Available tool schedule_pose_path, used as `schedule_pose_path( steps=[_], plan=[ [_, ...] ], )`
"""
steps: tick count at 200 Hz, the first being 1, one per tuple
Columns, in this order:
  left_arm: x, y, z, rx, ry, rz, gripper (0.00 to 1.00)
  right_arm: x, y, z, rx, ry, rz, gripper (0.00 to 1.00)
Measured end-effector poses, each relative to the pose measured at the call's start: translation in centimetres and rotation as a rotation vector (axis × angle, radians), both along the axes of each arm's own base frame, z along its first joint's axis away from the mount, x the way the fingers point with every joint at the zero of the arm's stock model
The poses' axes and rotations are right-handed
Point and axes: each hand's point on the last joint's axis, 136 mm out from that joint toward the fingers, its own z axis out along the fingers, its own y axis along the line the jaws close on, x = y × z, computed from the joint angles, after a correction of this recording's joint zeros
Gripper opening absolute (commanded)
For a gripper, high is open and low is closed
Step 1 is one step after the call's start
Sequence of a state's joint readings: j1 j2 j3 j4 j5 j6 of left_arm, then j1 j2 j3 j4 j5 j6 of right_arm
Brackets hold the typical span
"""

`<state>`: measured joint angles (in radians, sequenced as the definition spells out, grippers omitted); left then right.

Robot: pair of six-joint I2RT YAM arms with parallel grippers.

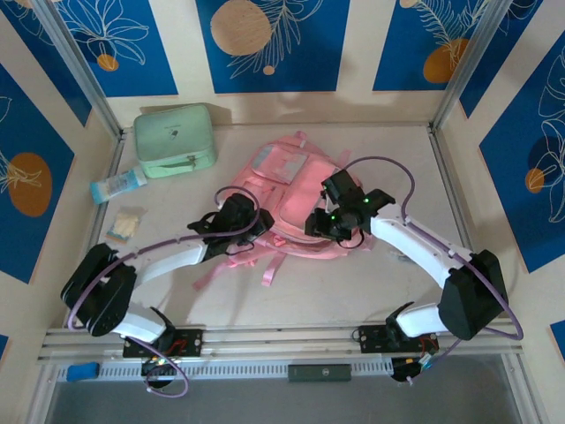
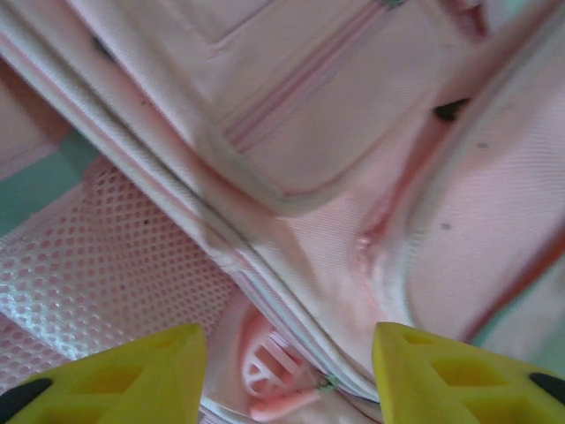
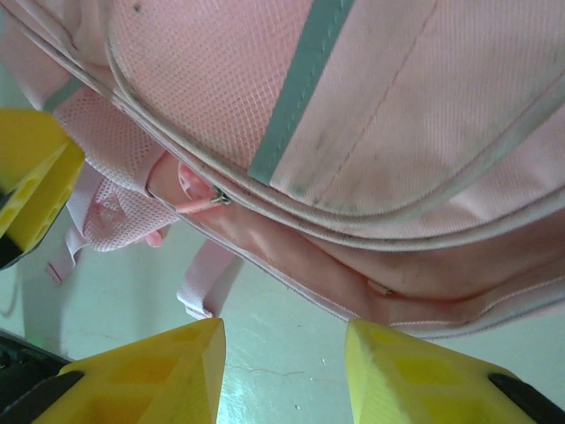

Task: Pack the student bag
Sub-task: Rotate the student bag at the center of the table, then zip the student bag at the center of the table.

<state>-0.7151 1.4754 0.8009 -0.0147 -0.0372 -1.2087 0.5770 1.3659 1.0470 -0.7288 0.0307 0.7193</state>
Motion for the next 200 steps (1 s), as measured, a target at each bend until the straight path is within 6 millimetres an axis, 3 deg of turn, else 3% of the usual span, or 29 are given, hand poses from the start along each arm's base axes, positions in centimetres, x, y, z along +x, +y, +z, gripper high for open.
schedule_pose_path(
  steps=[60,119,149,181,200],
  plan=[
    [1.0,-0.9,-3.7,-0.024,0.089,0.075,0.43,-0.7,-0.2,-1.0,-0.012,0.028,-0.036,0.4],
    [2.8,-2.3,-3.6,-0.066,0.111,0.129,0.41,-0.8,0.6,-1.4,-0.012,0.026,-0.015,0.4],
    [3.2,-2.5,-4.0,-0.077,0.132,0.167,0.24,-0.8,0.9,-1.8,-0.019,0.034,-0.007,0.4],
    [3.6,-2.7,-3.9,-0.099,0.148,0.202,0.0,-1.0,1.3,-2.3,-0.056,0.039,0.006,0.41],
    [3.7,-2.7,-3.8,-0.111,0.154,0.214,0.0,-1.3,2.3,-2.1,-0.076,0.036,0.019,0.48]
  ],
)
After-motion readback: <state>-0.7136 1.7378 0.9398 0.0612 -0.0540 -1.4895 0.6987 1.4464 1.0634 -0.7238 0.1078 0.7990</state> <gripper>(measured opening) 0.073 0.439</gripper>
